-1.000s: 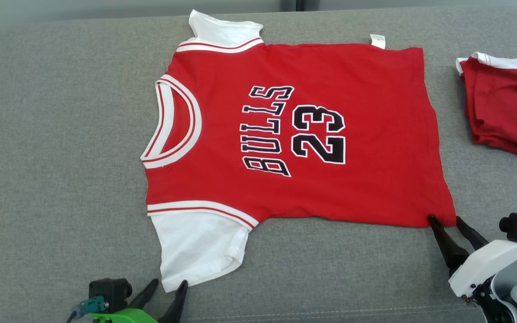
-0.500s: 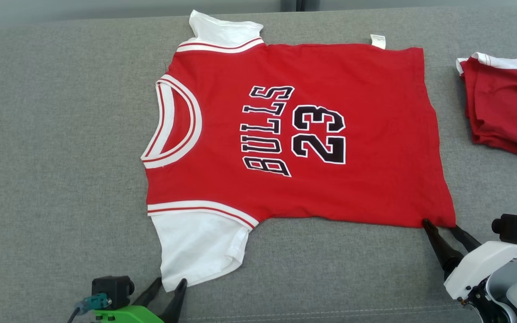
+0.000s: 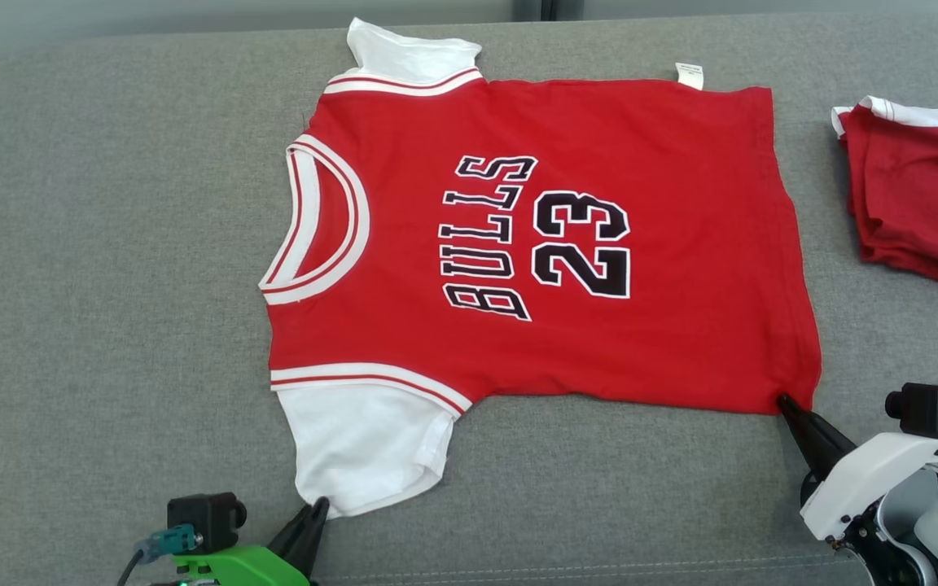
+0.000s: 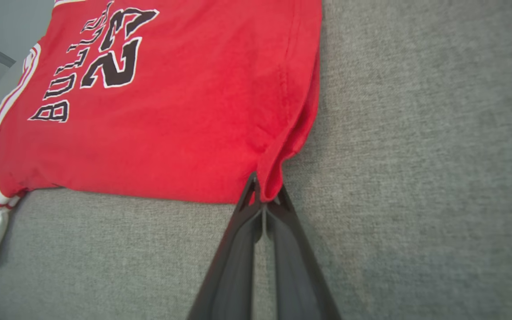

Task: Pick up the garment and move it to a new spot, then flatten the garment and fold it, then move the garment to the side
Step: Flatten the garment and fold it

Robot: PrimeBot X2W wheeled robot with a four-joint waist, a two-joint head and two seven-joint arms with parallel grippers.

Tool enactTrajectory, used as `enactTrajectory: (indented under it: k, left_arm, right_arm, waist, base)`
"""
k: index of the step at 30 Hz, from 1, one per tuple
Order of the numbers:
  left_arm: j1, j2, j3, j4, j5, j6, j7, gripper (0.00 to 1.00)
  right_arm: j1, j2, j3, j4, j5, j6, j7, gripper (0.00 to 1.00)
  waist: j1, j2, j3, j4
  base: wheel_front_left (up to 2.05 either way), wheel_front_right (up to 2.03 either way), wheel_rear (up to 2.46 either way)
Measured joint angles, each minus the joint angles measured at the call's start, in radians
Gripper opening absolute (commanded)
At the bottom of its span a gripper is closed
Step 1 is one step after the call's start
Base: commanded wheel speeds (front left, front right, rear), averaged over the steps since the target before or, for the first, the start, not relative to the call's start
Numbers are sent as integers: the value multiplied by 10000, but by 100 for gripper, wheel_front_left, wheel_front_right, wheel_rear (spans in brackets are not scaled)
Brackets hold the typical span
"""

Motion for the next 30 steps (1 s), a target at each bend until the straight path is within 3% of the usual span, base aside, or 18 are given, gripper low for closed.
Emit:
enactTrajectory:
  k: [16, 21, 30]
  left_arm:
    - [-253, -435, 1352, -1590, -1708, -504, -257, 0]
    - [-440, -497, 2105, -1864, -2197, -500, -548, 0]
    - [-1246, -543, 2299, -1835, -2353, -500, -500, 0]
  right_arm:
    - [9, 113, -435, -192, 458, 257, -305, 0]
    - [8, 282, -483, -245, 662, 364, -305, 0]
    - [-145, 552, -767, -316, 1058, 552, -380, 0]
  waist:
    - [0, 0, -105, 111]
    - [0, 0, -29, 25]
    - [0, 0, 233, -220]
  base:
    - [0, 0, 0]
    - [0, 0, 0]
    - [0, 0, 0]
